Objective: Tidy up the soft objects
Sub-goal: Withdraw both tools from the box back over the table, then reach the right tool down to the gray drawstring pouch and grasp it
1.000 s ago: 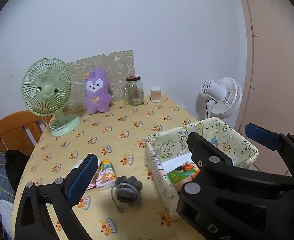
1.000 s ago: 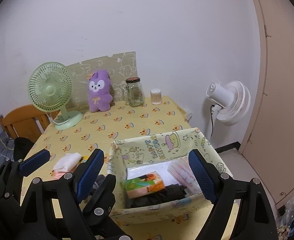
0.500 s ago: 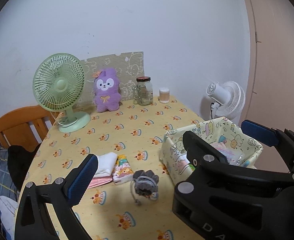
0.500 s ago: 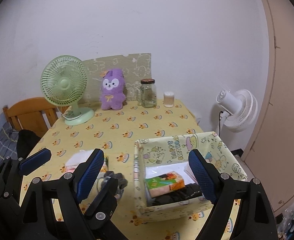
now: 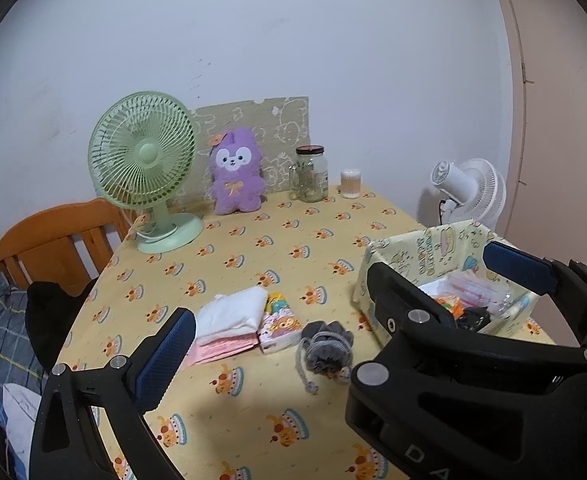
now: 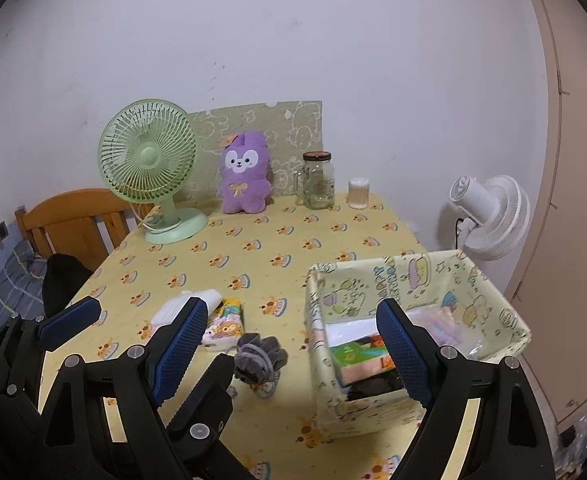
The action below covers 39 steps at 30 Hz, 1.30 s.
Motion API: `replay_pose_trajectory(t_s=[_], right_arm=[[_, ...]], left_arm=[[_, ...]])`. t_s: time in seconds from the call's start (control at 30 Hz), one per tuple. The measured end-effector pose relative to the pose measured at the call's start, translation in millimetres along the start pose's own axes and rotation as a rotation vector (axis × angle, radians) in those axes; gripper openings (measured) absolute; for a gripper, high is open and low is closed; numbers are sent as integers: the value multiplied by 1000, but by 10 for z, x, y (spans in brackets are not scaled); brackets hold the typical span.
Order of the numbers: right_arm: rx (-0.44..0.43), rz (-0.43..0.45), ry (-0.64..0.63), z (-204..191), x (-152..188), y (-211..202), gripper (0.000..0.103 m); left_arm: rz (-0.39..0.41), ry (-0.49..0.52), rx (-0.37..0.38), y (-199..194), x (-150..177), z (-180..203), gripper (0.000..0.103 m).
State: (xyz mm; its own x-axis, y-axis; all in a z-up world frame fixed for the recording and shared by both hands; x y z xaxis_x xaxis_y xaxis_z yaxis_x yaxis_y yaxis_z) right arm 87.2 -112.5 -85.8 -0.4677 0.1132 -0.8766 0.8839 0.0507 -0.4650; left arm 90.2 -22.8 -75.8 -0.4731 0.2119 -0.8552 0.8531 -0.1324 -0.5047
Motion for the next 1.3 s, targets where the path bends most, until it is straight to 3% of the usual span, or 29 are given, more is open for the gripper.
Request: replay_pose_trajectory(t_s=[0.83, 1.03, 1.3], right_arm=[[-61, -122, -45, -470, 420, 569, 84], [3, -99, -85, -536, 466, 656, 84], [-22, -136, -78, -593, 492, 774, 76]], left_arm=[[-135, -69, -83, 408, 550, -493, 102], [-160, -76, -100, 525, 625, -563, 102], [-178, -77, -111, 607, 671, -647, 102]])
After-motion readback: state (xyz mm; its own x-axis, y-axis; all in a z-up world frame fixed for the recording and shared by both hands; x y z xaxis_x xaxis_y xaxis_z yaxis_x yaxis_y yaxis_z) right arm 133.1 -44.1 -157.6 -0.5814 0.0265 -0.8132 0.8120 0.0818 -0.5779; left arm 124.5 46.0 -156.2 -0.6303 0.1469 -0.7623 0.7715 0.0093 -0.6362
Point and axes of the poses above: each gripper's, at about its wrist camera, not at the fingertips, and y roughly the way its jaws point, z to its right, x to its underside, the point moved 2 cm from there along y, roughly the way its jaws point, and after that the axes turned 4 degrees about y, right-handed, at the moved point
